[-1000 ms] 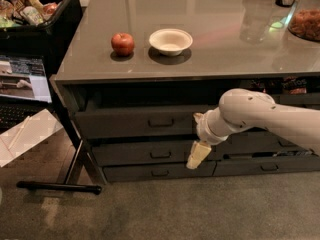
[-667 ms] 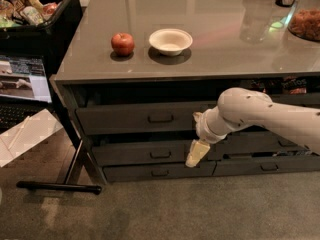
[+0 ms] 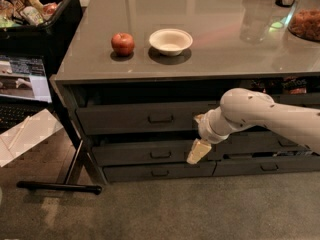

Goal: Close top drawer

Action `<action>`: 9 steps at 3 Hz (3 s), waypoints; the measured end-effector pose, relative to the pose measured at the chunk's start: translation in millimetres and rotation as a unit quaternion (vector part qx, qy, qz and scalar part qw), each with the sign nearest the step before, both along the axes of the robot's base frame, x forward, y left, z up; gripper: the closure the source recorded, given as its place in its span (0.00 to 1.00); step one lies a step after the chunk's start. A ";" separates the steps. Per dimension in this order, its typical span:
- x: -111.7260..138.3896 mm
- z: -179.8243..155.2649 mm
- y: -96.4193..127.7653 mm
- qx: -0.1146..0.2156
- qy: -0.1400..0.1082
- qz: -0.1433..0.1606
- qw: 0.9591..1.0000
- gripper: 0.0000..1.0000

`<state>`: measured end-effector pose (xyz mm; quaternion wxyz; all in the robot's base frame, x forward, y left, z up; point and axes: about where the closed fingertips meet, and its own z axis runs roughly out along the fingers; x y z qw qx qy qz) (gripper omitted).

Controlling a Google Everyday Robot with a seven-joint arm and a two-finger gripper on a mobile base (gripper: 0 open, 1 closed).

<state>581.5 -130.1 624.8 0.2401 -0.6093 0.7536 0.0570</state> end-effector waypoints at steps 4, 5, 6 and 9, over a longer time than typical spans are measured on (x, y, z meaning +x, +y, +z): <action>32.7 -9.4 -4.6 0.020 -0.020 -0.020 0.999 0.95; 58.6 -5.8 -8.9 0.023 -0.047 -0.034 0.998 1.00; 73.8 4.0 -11.8 0.027 -0.076 -0.050 0.996 0.81; 83.5 38.3 -19.5 0.037 -0.147 -0.085 0.985 0.11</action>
Offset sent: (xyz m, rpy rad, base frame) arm 0.0000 0.0000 0.0000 0.0000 0.0000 0.0000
